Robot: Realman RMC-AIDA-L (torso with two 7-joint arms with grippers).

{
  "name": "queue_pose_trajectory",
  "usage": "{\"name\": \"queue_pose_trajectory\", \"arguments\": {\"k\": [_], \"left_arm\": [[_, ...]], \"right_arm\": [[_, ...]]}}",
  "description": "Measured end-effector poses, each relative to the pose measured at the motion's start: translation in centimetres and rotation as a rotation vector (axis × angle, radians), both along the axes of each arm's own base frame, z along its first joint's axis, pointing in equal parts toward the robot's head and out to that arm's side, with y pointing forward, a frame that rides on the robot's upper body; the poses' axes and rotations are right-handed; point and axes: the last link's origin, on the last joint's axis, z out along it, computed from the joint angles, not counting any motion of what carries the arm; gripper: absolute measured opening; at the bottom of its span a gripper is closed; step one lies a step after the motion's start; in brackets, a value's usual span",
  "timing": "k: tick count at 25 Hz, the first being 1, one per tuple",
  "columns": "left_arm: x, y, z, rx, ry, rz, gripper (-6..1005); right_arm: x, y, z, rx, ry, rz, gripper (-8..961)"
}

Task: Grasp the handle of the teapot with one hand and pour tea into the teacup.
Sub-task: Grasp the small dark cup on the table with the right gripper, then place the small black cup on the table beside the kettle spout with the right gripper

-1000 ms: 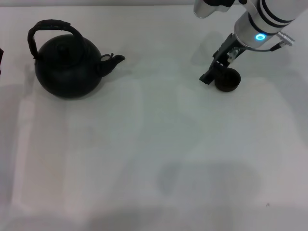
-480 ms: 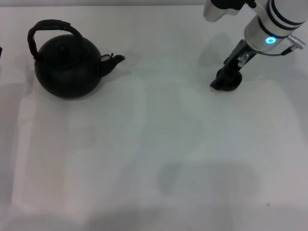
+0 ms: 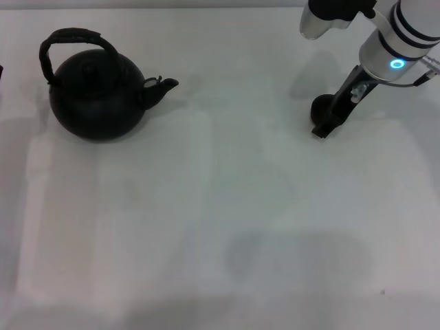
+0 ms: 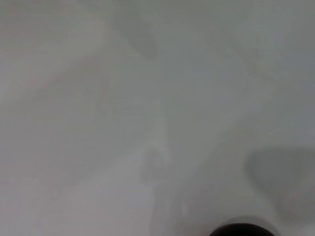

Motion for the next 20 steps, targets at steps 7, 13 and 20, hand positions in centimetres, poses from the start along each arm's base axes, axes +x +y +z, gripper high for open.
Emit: {"name": "queue_pose_trajectory", "arguments": {"k": [7, 13, 20], "left_arm": [[0.0, 0.1, 0.0, 0.001, 0.002, -0.001, 754], [-0.1, 0.1, 0.2, 0.005, 0.009, -0.002, 755], [-0.1, 0.1, 0.2, 0.004, 0.01, -0.001, 755]], "right_arm": [[-0.5, 0.1, 0.1, -0.005, 0.004, 0.012, 803], [-1.5, 0.0, 0.3, -0.037, 0.005, 0.033, 755], [-5.0, -1.3, -1.5, -0.155, -0.005, 0.153, 723]]}}
